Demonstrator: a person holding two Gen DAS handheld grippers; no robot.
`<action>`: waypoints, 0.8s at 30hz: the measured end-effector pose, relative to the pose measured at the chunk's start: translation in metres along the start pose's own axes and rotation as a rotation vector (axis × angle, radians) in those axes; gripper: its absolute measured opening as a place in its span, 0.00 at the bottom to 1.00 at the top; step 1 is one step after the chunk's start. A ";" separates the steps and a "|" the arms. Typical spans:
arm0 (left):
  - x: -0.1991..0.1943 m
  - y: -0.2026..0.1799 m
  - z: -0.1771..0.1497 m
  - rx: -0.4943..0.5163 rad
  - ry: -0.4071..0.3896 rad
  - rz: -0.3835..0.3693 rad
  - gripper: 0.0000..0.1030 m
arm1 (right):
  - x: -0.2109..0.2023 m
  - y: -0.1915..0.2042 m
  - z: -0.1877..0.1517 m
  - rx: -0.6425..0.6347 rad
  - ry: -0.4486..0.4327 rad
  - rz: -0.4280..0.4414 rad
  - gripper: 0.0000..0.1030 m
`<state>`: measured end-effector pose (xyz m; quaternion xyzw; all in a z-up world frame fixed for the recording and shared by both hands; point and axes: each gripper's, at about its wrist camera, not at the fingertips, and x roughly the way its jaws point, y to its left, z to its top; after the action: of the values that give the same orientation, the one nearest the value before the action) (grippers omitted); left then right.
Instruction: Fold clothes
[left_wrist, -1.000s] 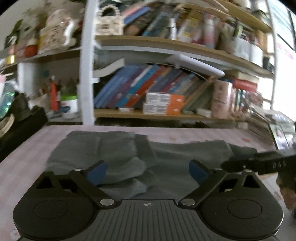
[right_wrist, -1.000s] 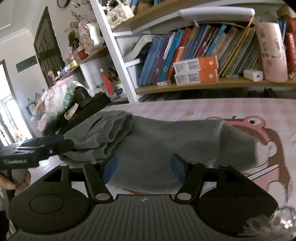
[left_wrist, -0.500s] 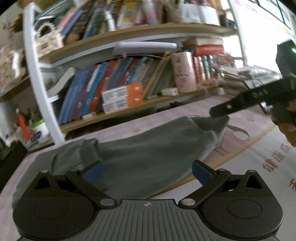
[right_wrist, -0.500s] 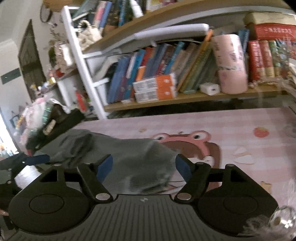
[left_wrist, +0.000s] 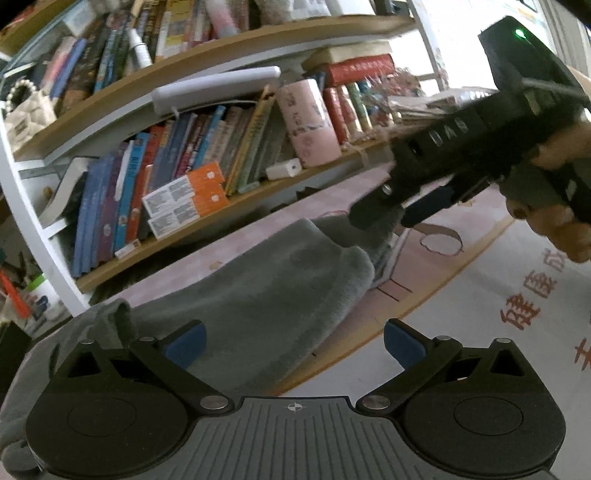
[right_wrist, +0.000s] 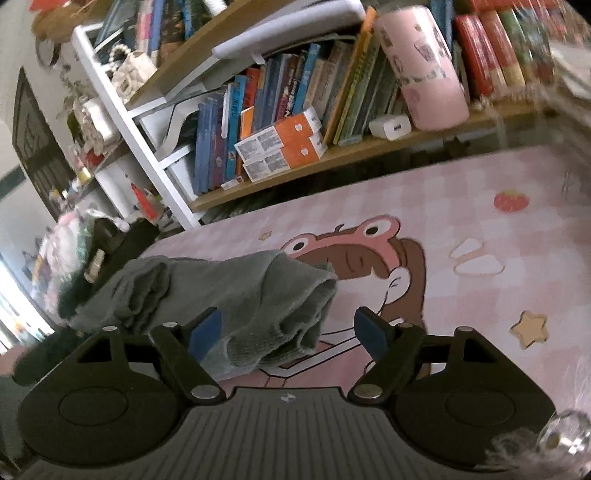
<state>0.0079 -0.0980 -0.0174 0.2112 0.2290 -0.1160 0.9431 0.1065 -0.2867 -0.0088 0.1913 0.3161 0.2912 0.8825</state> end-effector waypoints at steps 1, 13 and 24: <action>0.001 -0.001 0.000 0.005 0.005 -0.002 1.00 | 0.003 -0.003 0.000 0.033 0.012 0.014 0.76; 0.012 -0.018 0.003 0.141 -0.005 0.121 1.00 | 0.041 0.009 0.007 0.024 0.084 -0.053 0.30; 0.048 -0.042 0.020 0.265 0.015 0.197 1.00 | 0.024 0.004 0.010 0.101 -0.017 0.143 0.13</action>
<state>0.0437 -0.1502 -0.0383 0.3559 0.1970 -0.0504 0.9121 0.1269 -0.2698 -0.0102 0.2602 0.3084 0.3356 0.8512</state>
